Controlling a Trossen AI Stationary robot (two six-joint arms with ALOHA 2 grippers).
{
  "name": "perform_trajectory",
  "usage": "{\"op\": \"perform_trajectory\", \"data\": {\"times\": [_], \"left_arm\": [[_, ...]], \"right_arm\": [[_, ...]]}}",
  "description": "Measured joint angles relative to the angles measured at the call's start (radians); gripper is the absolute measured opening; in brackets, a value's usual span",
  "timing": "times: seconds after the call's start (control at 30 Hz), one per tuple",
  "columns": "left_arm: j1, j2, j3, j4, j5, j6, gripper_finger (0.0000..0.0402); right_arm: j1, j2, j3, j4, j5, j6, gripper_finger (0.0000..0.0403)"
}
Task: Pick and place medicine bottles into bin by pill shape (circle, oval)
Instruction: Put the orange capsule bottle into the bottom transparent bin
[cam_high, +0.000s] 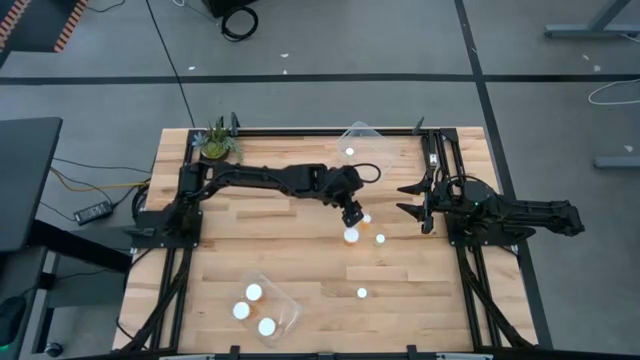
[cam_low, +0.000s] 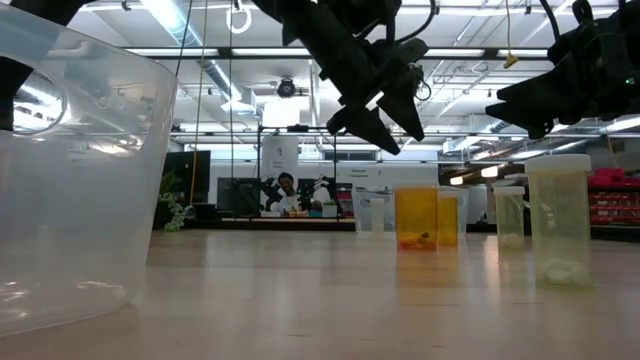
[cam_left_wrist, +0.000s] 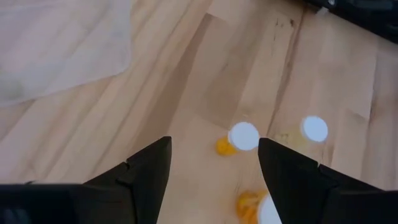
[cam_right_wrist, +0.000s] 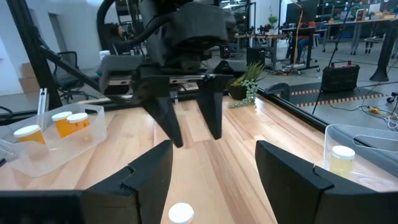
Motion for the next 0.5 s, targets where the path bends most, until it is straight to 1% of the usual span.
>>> {"op": "perform_trajectory", "data": {"times": [0.17, 0.2, 0.3, 0.5], "left_arm": [[-0.014, 0.02, 0.001, -0.002, 0.004, 0.008, 0.0248], [-0.019, 0.026, -0.001, -0.022, 0.013, 0.013, 0.0247], [-0.044, 0.038, -0.002, -0.016, 0.044, 0.049, 0.0247], [-0.084, 0.038, -0.001, -0.038, 0.028, 0.085, 0.0253]], "right_arm": [[0.0, 0.0, 0.0, 0.0, 0.0, 0.0, 0.0237], [0.0, 0.0, 0.0, 0.0, 0.0, 0.0, 0.0237], [0.0, 0.0, 0.0, 0.001, 0.0, 0.0, 0.0237], [0.0, 0.0, 0.0, 0.0, 0.0, 0.0, 0.0237]]}}
